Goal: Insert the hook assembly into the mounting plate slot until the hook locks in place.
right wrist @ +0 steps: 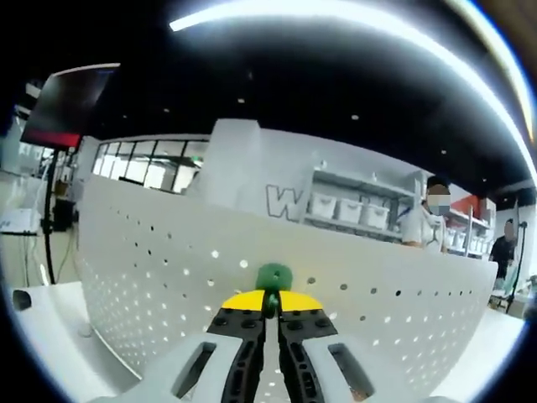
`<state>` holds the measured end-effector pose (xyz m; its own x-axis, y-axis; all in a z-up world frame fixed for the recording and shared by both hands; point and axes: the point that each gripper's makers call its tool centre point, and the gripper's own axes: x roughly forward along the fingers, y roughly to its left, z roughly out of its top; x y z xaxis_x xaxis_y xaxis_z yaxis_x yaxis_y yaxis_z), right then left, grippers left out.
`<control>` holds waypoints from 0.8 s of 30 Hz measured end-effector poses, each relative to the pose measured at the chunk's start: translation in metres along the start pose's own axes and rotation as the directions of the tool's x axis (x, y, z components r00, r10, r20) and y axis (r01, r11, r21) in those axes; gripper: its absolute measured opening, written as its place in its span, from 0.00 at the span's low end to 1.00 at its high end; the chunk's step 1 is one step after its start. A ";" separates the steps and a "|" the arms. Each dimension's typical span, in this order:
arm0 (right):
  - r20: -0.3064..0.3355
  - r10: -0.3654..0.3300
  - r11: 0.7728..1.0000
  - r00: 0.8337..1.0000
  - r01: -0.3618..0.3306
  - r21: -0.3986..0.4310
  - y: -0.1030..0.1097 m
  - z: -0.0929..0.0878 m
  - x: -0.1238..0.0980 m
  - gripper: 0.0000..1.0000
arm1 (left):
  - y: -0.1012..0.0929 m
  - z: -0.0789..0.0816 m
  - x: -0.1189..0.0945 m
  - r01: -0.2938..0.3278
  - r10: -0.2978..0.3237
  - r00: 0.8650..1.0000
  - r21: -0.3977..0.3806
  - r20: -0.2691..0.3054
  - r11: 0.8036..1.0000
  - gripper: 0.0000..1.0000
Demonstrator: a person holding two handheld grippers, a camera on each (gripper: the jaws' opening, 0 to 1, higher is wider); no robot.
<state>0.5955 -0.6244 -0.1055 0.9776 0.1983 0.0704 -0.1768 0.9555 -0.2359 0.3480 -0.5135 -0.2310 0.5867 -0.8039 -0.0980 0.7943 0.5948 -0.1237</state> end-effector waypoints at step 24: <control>0.009 -0.016 1.000 1.000 0.016 0.018 -0.005 -0.004 -0.012 0.42 | 0.003 -0.005 -0.001 -0.021 0.021 1.000 0.016 -0.021 1.000 0.67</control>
<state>0.5850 -0.6328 -0.1095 0.9793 0.1850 0.0825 -0.1635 0.9623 -0.2173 0.3487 -0.5108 -0.2365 0.6001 -0.7907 -0.1214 0.7843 0.6114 -0.1054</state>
